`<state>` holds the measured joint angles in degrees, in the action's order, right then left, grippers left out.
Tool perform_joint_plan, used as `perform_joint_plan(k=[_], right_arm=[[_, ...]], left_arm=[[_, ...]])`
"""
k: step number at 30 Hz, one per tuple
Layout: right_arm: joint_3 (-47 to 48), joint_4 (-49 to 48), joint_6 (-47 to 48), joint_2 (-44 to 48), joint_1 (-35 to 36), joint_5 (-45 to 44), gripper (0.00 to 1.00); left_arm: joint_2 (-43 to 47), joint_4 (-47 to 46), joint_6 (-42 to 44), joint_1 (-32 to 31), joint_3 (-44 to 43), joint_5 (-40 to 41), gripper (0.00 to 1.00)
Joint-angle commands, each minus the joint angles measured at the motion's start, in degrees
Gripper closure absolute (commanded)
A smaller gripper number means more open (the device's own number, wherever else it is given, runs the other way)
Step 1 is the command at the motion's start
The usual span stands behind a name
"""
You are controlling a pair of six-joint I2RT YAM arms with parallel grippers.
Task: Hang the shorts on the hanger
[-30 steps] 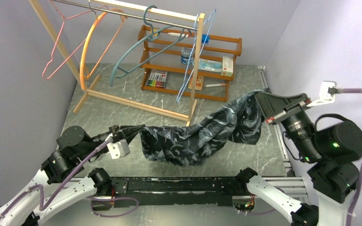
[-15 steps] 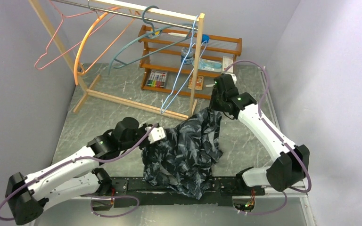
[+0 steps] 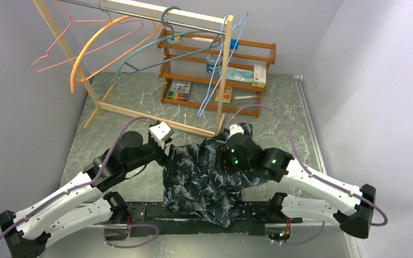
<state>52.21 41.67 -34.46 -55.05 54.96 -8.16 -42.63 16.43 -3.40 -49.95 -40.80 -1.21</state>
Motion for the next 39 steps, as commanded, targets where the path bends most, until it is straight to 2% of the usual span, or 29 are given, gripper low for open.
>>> perform_joint_plan(k=[1, 8, 13, 22, 28, 34, 39], right_arm=[[-3.61, -2.81, -5.42, -1.62, 9.45, -4.19, 0.40], [-2.48, -5.98, -4.53, -10.29, 22.67, -10.88, 0.42], [-0.59, -5.30, -3.89, -16.64, 28.17, -14.66, 0.42], [-0.08, -7.85, -0.71, -24.92, 33.28, -15.27, 0.42], [2.68, -5.11, -1.11, -28.18, 35.71, -18.01, 0.42], [9.14, 2.56, -3.08, -31.87, 39.02, -21.89, 0.45], [6.38, 1.24, -4.08, -33.60, 39.43, -21.52, 0.47]], left_arm=[[3.07, 2.09, -7.88, 0.10, 0.19, -0.13, 0.22], [9.41, 2.28, -7.83, 0.12, 1.79, 5.88, 0.22], [11.24, 4.39, -8.03, 0.11, 0.82, 10.22, 0.22], [13.50, 5.71, -8.58, 0.12, 0.31, 12.43, 0.25], [14.44, 6.25, -8.13, 0.11, 0.13, 14.39, 0.25], [14.87, 6.23, -8.01, 0.08, 0.50, 14.45, 0.24], [14.92, 6.66, -8.20, 0.12, 0.10, 15.11, 0.24]])
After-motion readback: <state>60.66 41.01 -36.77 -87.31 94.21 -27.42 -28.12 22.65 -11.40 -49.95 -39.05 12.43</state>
